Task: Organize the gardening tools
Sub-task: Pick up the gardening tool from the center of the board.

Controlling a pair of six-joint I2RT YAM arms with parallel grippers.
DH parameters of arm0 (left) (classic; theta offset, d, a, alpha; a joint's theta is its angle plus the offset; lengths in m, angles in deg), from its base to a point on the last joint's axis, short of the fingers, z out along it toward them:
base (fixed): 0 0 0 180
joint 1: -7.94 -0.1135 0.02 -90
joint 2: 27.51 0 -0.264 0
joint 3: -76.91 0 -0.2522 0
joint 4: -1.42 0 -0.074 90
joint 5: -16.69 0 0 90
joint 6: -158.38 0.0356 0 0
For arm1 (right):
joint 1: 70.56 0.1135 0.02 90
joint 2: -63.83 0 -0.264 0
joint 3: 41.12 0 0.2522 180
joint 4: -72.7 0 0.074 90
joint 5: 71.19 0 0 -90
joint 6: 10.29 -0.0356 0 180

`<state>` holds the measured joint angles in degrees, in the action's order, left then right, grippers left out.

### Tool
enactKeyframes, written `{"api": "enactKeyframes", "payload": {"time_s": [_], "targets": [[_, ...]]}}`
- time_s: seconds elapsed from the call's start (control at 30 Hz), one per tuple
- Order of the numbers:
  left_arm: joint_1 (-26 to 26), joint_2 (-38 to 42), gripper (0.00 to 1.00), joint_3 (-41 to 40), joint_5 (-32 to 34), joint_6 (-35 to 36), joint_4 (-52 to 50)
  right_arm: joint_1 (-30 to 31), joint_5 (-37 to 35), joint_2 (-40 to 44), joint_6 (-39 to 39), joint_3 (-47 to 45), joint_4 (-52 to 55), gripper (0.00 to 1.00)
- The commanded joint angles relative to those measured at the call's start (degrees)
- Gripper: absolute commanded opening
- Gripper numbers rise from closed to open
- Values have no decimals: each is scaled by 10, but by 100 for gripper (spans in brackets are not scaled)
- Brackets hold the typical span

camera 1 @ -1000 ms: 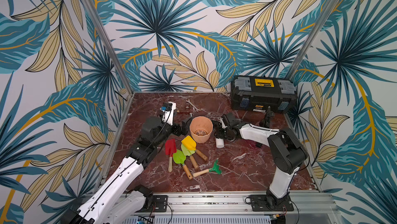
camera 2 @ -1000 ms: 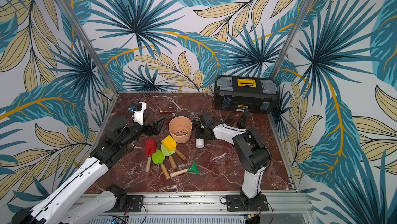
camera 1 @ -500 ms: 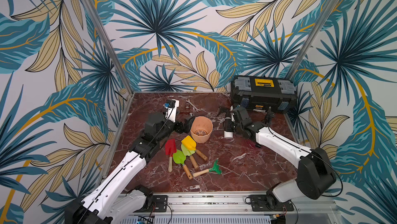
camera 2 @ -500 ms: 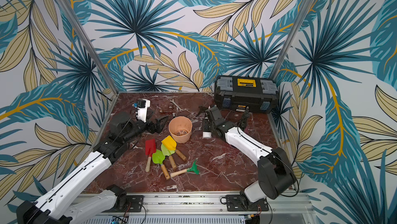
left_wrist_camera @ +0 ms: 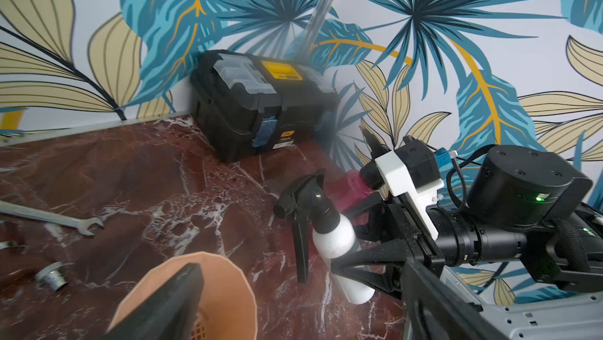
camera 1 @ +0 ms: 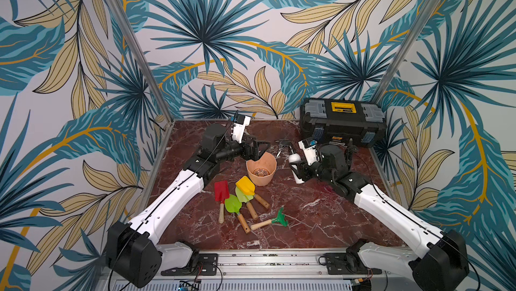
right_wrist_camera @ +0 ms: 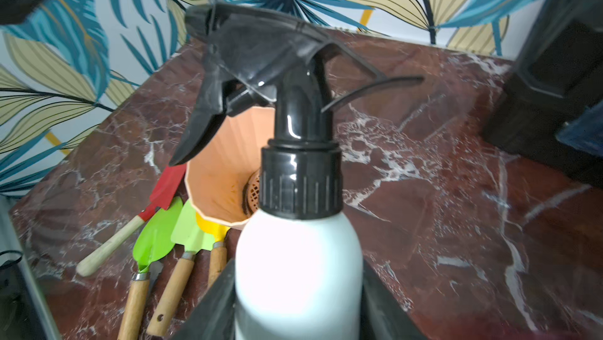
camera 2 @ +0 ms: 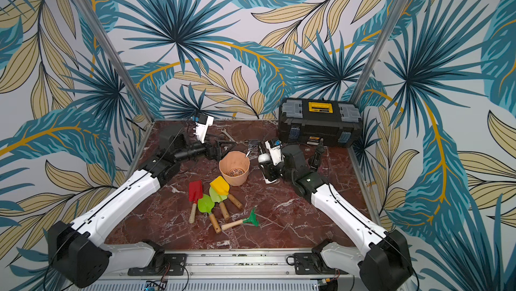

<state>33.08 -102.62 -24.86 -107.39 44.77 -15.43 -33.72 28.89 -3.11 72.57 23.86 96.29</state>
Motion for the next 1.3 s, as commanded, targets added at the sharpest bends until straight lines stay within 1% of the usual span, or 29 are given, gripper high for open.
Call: {"api": "enactKeyframes", "payload": {"time_s": [0.0, 0.13, 0.2, 0.33, 0.5, 0.67, 0.83, 1.1, 1.13, 1.2, 1.27], "targets": [[19, -23, 100, 17, -60, -34, 26, 1, 66, 15, 31, -16, -63, 34], [40, -47, 100, 21, -58, -30, 23, 2, 93, 26, 30, -32, -90, 34], [49, -56, 97, 21, -62, -29, 29, 2, 103, 33, 28, -38, -100, 34], [58, -64, 79, 22, -66, -32, 43, 2, 115, 38, 31, -45, -108, 33], [59, -63, 59, 22, -61, -39, 63, 2, 127, 38, 34, -50, -113, 32], [59, -63, 48, 23, -52, -43, 71, 2, 133, 36, 32, -55, -118, 32], [59, -62, 34, 19, -42, -45, 74, 2, 127, 37, 33, -56, -116, 31], [60, -62, 8, 19, -33, -48, 81, 2, 120, 45, 34, -61, -112, 32], [60, -61, 5, 19, -32, -47, 82, 2, 118, 46, 31, -61, -110, 33], [64, -57, 4, 19, -25, -41, 84, 2, 114, 49, 20, -57, -105, 39], [73, -50, 4, 20, -7, -24, 80, 2, 91, 55, -3, -51, -95, 53]]}}
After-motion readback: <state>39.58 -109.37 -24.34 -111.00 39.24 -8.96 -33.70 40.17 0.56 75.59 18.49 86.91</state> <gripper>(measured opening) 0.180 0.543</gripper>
